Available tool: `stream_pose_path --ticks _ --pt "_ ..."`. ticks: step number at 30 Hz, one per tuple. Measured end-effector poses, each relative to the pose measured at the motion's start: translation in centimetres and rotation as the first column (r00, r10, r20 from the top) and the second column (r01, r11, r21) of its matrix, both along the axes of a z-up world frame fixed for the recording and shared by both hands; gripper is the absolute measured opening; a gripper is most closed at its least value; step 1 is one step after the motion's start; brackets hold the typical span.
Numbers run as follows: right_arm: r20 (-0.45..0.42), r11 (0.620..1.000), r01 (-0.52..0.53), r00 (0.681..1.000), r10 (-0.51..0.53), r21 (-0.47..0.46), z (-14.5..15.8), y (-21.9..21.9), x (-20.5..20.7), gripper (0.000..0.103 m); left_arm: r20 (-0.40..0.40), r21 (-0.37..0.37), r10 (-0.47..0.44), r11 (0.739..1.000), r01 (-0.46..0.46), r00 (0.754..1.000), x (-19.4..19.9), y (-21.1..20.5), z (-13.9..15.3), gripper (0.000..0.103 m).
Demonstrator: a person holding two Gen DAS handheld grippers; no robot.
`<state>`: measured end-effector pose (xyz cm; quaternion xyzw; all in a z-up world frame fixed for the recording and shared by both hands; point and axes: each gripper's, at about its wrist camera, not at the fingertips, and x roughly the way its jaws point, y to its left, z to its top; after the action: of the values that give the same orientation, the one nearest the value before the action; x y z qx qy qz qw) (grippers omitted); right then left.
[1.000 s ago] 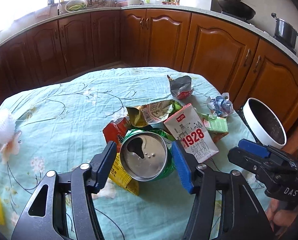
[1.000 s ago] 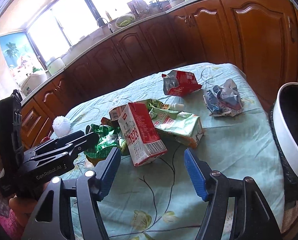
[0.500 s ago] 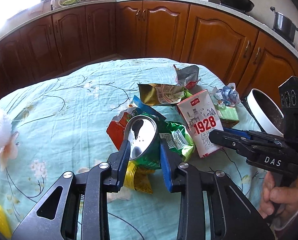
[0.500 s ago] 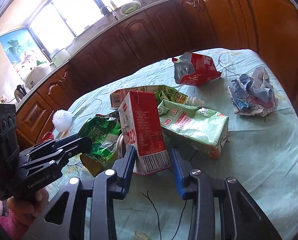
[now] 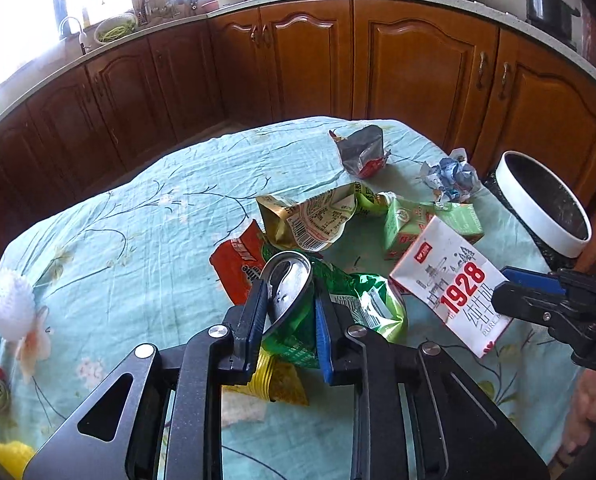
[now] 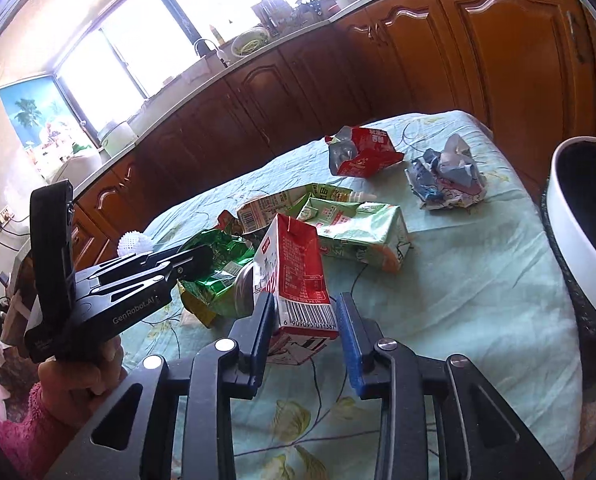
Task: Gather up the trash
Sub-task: 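Grasp the green-wrapped can with the left tool while the right tool grasps the red-and-white milk carton, then lift the can and milk carton and carry both over the black bin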
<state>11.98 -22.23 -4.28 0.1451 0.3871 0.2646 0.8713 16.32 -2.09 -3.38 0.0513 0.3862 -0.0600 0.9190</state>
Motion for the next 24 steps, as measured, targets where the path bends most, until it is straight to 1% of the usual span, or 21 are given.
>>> stream_pose_path --ticks 4,5,6,7,9,11,12,14,16,17,18,19,22,23,24 --pt "0.014 0.999 0.044 0.999 -0.044 0.004 0.8 -1.7 -1.3 0.032 0.010 -0.062 -0.003 0.998 0.004 1.000 -1.1 0.4 0.8 0.019" --pt "0.019 0.999 0.054 0.998 -0.054 0.005 1.0 -2.3 -1.5 0.032 0.013 -0.088 -0.008 0.996 0.009 1.000 -1.6 0.5 1.0 0.019" --pt "0.023 0.998 0.066 0.998 -0.067 0.005 1.2 -2.8 -1.8 0.010 0.015 -0.108 -0.012 0.994 0.013 1.000 -1.9 0.5 1.3 0.019" --pt "0.024 0.997 0.075 0.997 -0.075 0.005 1.3 -3.2 -2.1 0.000 0.020 -0.124 -0.015 0.992 0.017 1.000 -2.3 0.5 1.5 0.019" --pt "0.022 0.994 0.108 0.994 -0.108 -0.004 1.6 -4.2 -2.5 0.000 0.033 -0.137 -0.027 0.990 0.031 0.999 -2.9 -0.1 2.0 0.019" --pt "0.026 0.988 0.131 0.991 -0.130 -0.083 1.5 -4.4 -2.4 0.000 0.046 -0.129 -0.041 0.991 0.047 0.998 -3.5 -0.8 2.3 0.019" --pt "0.017 0.988 0.125 0.992 -0.124 -0.086 1.3 -4.6 -2.3 0.001 0.053 -0.118 -0.044 0.992 0.050 0.998 -3.7 -1.1 2.4 0.019" --pt "-0.015 0.995 0.091 0.996 -0.091 -0.031 1.1 -5.0 -2.3 0.008 0.059 -0.108 -0.051 0.992 0.057 0.997 -4.1 -1.5 2.5 0.019" --pt "-0.023 0.995 0.090 0.996 -0.091 -0.041 1.1 -4.7 -2.3 0.023 0.061 -0.119 -0.047 0.991 0.054 0.997 -4.5 -1.3 2.5 0.019" --pt "-0.027 0.995 0.090 0.996 -0.090 -0.035 1.0 -4.5 -2.3 0.042 0.062 -0.124 -0.042 0.991 0.049 0.997 -4.6 -1.0 2.5 0.019" --pt "-0.032 0.996 0.085 0.996 -0.086 -0.014 0.9 -4.3 -2.2 0.052 0.060 -0.131 -0.039 0.990 0.046 0.997 -4.7 -0.7 2.6 0.019" --pt "-0.040 0.997 0.075 0.996 -0.075 0.002 0.8 -3.9 -2.2 0.053 0.056 -0.139 -0.033 0.989 0.040 0.998 -4.8 -0.3 2.6 0.019" --pt "-0.095 0.998 0.062 0.994 -0.063 -0.013 0.0 -1.9 -1.7 0.054 0.056 -0.155 0.001 0.988 0.008 0.998 -5.2 1.0 2.8 0.019" --pt "-0.123 0.998 0.064 0.990 -0.065 -0.013 -0.5 -1.3 -1.5 0.058 0.059 -0.160 0.016 0.987 -0.006 0.998 -5.3 1.7 2.9 0.019" --pt "-0.156 0.997 0.074 0.985 -0.076 -0.020 -1.1 -0.6 -1.3 0.069 0.064 -0.166 0.031 0.986 -0.020 0.997 -5.4 2.3 3.0 0.019"
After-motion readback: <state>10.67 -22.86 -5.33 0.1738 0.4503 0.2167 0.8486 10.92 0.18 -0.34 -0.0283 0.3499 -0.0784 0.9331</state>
